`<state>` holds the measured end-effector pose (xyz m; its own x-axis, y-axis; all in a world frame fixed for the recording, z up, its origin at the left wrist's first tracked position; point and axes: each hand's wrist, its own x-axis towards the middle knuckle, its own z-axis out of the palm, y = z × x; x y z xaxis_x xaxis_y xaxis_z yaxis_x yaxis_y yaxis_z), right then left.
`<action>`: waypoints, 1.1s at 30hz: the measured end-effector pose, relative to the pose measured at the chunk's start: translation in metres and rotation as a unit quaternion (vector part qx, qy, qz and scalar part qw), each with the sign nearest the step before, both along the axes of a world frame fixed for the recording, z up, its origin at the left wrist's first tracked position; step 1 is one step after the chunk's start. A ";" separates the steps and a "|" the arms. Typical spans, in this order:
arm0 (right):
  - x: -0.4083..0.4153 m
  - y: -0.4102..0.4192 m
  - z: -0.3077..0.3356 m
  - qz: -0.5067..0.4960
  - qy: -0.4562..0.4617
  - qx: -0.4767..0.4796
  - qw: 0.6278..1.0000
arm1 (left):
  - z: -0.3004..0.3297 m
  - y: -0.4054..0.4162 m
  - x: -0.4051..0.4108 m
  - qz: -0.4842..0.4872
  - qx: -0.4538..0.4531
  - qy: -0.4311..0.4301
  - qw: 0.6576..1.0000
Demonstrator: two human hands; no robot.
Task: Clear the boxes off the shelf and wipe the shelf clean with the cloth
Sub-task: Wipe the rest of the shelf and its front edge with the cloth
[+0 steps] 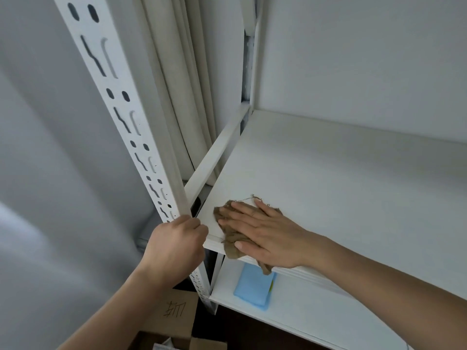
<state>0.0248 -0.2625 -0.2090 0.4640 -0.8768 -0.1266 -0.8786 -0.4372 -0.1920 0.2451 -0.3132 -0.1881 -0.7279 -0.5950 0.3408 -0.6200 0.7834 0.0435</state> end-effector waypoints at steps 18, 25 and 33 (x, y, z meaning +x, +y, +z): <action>-0.034 -0.117 -0.009 -0.106 -0.001 -0.025 0.994 | -0.021 -0.027 -0.056 -0.053 -0.055 0.105 0.992; -0.067 -0.158 -0.011 -0.134 -0.012 -0.044 0.990 | -0.029 -0.066 -0.103 0.048 -0.012 0.160 0.986; -0.105 -0.206 -0.006 -0.194 0.009 -0.030 0.981 | -0.042 -0.099 -0.168 0.146 -0.029 0.147 0.978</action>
<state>-0.0805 -0.4680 -0.2151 0.0931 -0.9929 -0.0739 -0.9839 -0.0804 -0.1598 0.0774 -0.4121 -0.2305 -0.3954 -0.7361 0.5493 -0.7845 0.5817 0.2149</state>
